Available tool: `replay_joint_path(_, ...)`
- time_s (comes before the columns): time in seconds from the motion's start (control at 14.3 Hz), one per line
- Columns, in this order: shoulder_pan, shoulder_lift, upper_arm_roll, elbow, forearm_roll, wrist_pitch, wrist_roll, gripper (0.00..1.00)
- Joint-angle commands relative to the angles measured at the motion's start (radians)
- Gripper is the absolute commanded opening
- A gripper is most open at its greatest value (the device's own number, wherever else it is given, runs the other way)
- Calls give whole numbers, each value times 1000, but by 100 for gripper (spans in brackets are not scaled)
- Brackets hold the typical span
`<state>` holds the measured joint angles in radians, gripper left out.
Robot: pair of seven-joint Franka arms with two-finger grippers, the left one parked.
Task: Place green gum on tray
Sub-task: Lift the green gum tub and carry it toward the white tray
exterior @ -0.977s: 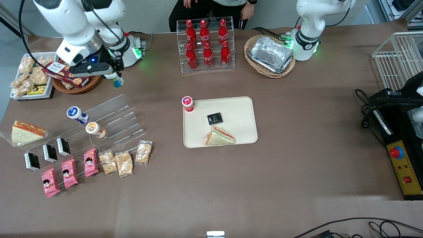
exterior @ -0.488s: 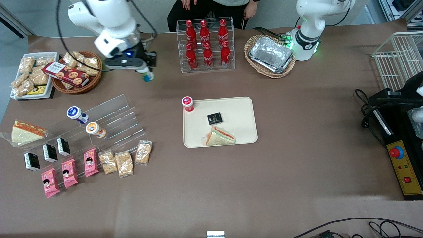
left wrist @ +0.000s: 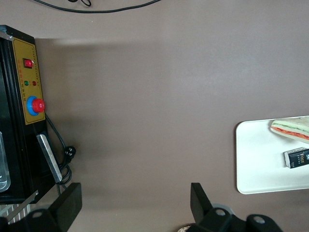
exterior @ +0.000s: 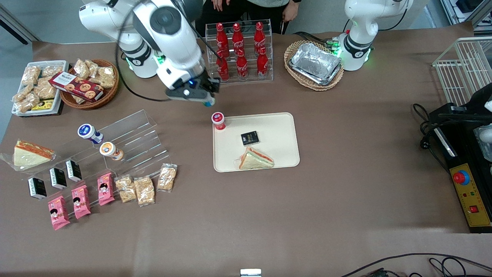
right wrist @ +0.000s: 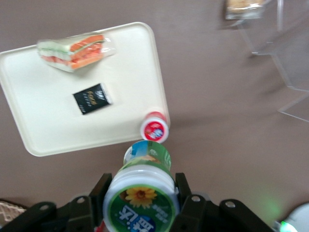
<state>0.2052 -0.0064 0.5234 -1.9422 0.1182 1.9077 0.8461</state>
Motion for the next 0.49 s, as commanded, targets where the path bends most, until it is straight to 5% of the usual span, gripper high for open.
replay_joint_path(0.0,19,178,15,32,-30,157,28,0)
replay_joint_path(0.28,72,359,17,32,-291,273,169,0)
replay_joint_path(0.42,72,414,15,32,-327,318,183,0)
